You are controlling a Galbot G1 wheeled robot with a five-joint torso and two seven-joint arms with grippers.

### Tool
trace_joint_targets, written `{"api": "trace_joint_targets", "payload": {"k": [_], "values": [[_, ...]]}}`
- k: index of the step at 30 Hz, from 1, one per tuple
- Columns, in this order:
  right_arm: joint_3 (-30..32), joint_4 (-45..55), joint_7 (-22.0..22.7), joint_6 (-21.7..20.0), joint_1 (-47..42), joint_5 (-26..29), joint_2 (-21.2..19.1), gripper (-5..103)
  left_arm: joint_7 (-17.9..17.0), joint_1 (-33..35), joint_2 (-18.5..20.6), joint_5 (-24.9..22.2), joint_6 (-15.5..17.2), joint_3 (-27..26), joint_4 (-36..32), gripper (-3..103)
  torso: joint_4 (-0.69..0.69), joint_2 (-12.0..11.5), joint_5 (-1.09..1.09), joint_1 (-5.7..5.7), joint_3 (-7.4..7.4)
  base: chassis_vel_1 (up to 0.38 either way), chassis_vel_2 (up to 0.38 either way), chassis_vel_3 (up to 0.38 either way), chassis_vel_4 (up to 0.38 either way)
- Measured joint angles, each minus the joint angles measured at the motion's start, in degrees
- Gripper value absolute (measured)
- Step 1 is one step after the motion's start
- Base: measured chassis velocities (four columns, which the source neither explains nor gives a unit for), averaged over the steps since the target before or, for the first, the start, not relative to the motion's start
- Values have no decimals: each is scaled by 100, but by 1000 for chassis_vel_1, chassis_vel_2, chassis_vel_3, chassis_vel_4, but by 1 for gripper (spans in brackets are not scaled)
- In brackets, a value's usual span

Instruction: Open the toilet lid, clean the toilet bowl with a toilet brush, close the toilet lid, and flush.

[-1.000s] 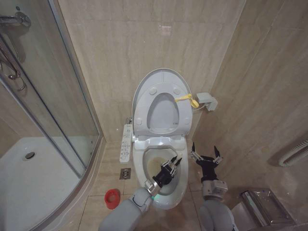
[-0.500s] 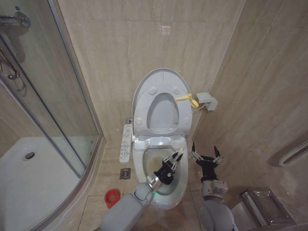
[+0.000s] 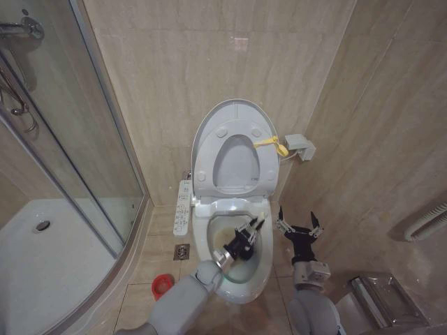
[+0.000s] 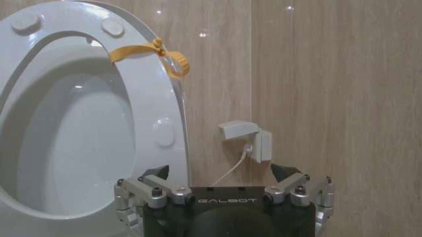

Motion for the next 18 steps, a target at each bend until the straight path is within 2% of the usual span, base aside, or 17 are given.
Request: {"api": "trace_joint_targets", "payload": {"k": [10,18], "values": [[0,0,0,0,0,0,0,100,-81,-259,3,-155,95,133,-181,19,-2,0,1,0,0,0,0,0,0],[0,0,0,0,0,0,0,100,50,-159,-125,-103,-34,129,202,19,0,0,0,0,0,0,0,0,0]]}}
